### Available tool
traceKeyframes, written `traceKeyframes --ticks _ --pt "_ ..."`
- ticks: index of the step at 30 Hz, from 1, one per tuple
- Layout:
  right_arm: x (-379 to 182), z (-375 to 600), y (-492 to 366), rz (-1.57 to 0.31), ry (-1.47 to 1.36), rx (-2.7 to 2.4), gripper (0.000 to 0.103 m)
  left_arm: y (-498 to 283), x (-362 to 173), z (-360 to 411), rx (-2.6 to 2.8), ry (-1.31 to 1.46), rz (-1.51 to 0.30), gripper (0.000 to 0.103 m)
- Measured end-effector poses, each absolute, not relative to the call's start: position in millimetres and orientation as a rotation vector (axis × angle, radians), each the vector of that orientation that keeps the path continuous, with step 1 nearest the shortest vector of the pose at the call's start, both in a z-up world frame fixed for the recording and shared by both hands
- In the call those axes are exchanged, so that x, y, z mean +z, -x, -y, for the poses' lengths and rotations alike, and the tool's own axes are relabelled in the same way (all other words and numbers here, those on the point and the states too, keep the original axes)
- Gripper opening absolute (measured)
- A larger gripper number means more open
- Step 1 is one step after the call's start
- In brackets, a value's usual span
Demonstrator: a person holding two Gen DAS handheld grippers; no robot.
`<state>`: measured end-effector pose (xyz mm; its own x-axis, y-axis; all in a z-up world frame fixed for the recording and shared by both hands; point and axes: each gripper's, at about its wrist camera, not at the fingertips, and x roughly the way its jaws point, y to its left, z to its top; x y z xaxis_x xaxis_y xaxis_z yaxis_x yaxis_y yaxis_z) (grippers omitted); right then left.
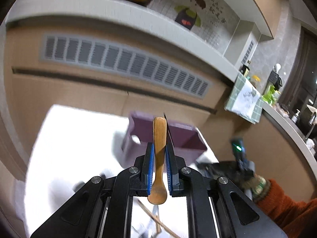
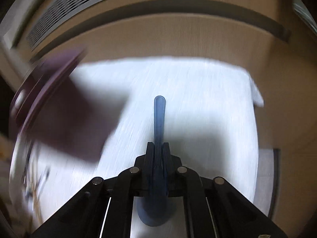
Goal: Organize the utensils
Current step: 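Lower both spoons into the purple caddy and open both grippers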
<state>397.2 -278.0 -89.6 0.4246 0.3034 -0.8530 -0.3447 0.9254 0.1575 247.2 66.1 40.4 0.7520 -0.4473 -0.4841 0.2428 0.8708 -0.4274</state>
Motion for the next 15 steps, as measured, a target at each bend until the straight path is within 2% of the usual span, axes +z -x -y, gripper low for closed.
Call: traceKeyframes --ticks 5,11,15 --pt "-91 269 -309 -1.081 0.102 0.491 0.009 -246 10 -55 -0.436 0.378 -0.697 0.012" --pt "-94 255 -314 -1.042 0.173 0.477 0.012 -230 6 -45 -0.424 0.346 -0.722 0.012" --pt "-97 239 -324 -1.018 0.26 0.44 0.01 -224 8 -41 -0.422 0.329 -0.736 0.012"
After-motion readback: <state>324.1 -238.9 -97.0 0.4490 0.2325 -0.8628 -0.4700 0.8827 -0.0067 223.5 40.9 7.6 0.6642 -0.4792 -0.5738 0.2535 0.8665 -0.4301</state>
